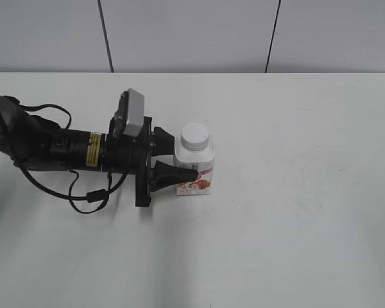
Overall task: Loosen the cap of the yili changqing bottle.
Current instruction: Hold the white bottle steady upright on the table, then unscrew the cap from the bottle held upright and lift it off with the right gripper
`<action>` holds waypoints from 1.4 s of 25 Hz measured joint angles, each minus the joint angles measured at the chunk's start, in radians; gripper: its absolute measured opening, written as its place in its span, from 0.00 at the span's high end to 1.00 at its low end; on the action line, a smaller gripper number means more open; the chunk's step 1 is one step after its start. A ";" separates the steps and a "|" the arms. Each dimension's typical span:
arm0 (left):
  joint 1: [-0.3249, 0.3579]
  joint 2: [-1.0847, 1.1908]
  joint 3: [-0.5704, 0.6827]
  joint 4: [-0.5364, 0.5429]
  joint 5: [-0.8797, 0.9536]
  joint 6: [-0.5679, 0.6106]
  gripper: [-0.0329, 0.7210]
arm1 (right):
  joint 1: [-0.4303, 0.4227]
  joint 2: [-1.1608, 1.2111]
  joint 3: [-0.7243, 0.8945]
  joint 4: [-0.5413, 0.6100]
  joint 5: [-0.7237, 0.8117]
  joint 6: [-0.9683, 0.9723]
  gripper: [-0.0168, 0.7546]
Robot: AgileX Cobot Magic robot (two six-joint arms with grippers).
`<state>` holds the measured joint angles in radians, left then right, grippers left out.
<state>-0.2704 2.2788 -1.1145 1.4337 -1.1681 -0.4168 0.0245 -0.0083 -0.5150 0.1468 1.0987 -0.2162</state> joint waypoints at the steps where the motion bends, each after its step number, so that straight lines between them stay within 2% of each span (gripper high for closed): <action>1: 0.000 0.009 -0.001 0.002 0.000 0.000 0.47 | 0.000 0.000 0.000 0.000 0.000 0.000 0.40; 10: 0.000 0.028 -0.001 0.007 -0.009 0.003 0.47 | 0.000 0.000 0.000 0.000 0.000 0.000 0.40; 18: 0.000 0.028 -0.007 0.066 -0.025 -0.006 0.47 | 0.000 0.000 0.000 0.000 0.000 0.000 0.40; 32: 0.000 0.028 -0.007 0.066 -0.023 -0.013 0.47 | 0.000 0.000 0.000 0.000 -0.001 0.000 0.40; 35: 0.000 0.028 -0.007 0.066 -0.022 -0.015 0.47 | 0.000 0.000 -0.012 0.000 -0.027 0.049 0.40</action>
<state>-0.2701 2.3067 -1.1213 1.4996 -1.1905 -0.4320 0.0245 -0.0083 -0.5273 0.1468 1.0713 -0.1668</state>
